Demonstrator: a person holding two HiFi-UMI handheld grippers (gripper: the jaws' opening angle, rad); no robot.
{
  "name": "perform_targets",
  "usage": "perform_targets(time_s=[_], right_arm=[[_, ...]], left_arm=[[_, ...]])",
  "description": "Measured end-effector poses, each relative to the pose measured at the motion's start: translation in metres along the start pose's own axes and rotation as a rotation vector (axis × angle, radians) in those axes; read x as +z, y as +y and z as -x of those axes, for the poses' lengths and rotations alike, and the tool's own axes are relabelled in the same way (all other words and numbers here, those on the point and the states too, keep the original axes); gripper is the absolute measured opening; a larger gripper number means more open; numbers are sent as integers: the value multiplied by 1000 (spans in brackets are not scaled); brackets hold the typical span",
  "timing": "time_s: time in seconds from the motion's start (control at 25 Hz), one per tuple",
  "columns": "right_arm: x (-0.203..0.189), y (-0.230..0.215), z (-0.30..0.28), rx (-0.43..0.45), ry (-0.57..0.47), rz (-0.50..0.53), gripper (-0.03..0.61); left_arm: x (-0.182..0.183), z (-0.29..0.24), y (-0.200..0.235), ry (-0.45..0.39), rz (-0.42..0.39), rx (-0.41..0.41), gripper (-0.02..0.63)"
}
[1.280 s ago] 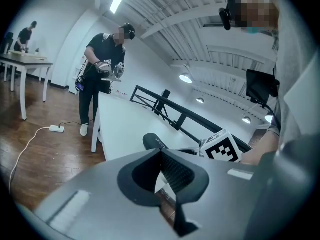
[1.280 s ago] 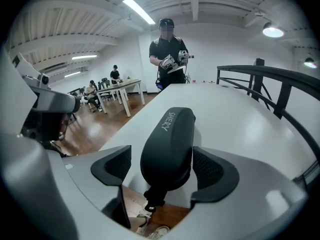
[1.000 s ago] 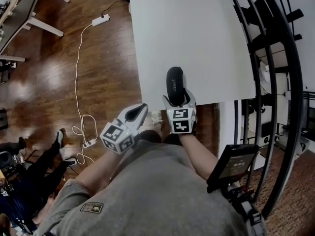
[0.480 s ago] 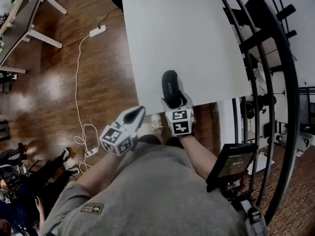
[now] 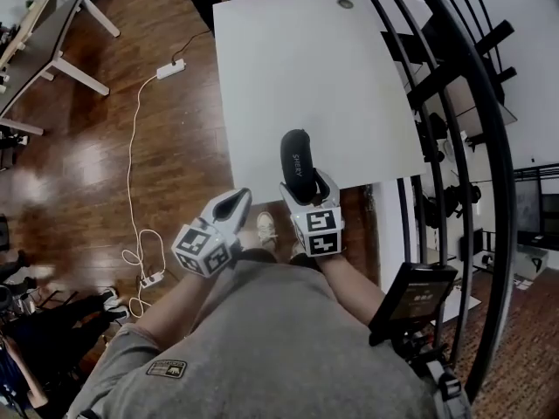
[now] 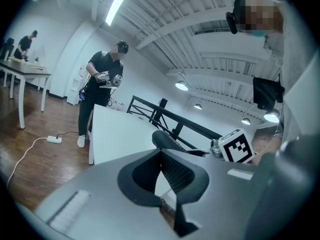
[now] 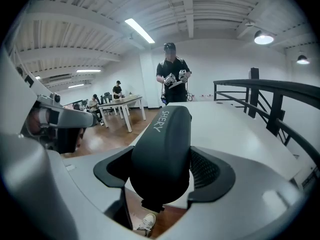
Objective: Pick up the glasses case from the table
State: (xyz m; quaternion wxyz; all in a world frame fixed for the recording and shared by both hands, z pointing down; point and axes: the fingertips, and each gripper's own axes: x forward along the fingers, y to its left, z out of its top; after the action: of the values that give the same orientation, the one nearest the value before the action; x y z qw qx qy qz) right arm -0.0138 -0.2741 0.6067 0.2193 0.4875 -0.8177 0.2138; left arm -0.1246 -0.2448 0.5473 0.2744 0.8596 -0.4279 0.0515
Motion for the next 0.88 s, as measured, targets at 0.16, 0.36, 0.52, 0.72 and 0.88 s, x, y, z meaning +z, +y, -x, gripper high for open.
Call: perform_targets(time_s=[0.16, 0.36, 0.52, 0.72, 0.88], right_arm=[[30, 8, 36, 32, -86, 30, 354], [47, 27, 90, 85, -177, 62, 354], [55, 40, 121, 123, -201, 87, 354], [56, 50, 145, 126, -214, 101, 354], [54, 58, 160, 107, -236, 107, 356]], left_arm=[[14, 10, -20, -72, 0, 14, 2], [18, 40, -52, -158, -2, 44, 2], [23, 58, -71, -201, 1, 62, 2], [24, 69, -88, -212, -6, 45, 2], [23, 76, -96, -225, -22, 7, 2]])
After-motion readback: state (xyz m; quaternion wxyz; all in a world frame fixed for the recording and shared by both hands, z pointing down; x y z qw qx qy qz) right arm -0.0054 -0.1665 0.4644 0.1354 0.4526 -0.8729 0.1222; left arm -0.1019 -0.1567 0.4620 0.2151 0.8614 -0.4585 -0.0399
